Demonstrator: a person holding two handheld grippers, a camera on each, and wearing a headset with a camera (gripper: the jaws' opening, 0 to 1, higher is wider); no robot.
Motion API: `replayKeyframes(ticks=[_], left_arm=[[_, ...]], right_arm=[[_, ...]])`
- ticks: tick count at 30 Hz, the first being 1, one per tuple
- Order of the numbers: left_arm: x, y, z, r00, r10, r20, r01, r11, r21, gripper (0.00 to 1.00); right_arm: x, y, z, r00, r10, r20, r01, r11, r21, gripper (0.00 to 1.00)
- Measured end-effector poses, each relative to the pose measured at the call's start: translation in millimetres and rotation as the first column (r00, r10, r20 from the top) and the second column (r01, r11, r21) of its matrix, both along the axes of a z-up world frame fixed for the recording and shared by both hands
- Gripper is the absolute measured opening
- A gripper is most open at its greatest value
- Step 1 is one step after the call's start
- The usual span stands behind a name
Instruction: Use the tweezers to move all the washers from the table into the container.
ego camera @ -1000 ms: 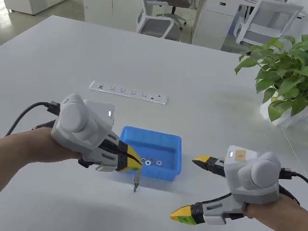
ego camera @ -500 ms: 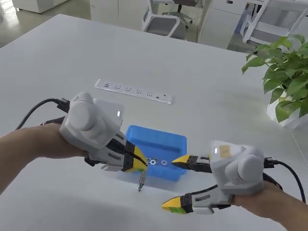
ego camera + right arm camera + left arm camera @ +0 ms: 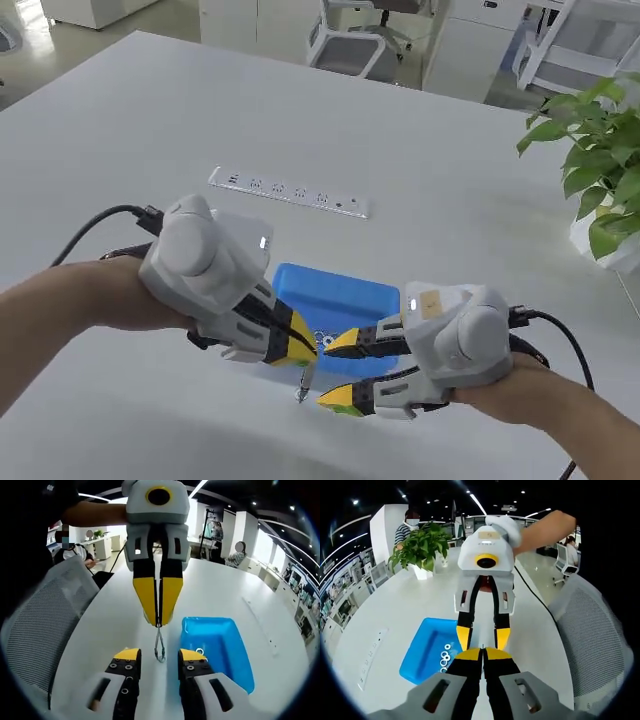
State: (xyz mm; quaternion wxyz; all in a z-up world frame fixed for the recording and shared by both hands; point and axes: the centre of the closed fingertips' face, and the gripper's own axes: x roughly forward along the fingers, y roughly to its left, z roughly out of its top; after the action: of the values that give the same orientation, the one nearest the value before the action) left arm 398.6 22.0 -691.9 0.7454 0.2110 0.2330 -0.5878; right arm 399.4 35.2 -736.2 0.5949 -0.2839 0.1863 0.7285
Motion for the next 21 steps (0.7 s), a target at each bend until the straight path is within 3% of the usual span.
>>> replayKeyframes(ticks=[9, 21], left_arm=[[2.2, 1.4, -1.4, 1.000, 0.003, 0.004, -0.003, 1.000, 0.005, 0.04], [3.5, 2.5, -2.5, 1.000, 0.011, 0.004, -0.011, 1.000, 0.013, 0.04]], right_arm=[[2.3, 11.4, -8.4, 0.999, 0.025, 0.027, -0.024, 0.999, -0.022, 0.18], [0.3, 14.1, -14.2, 0.999, 0.048, 0.012, -0.048, 0.998, -0.042, 0.10]])
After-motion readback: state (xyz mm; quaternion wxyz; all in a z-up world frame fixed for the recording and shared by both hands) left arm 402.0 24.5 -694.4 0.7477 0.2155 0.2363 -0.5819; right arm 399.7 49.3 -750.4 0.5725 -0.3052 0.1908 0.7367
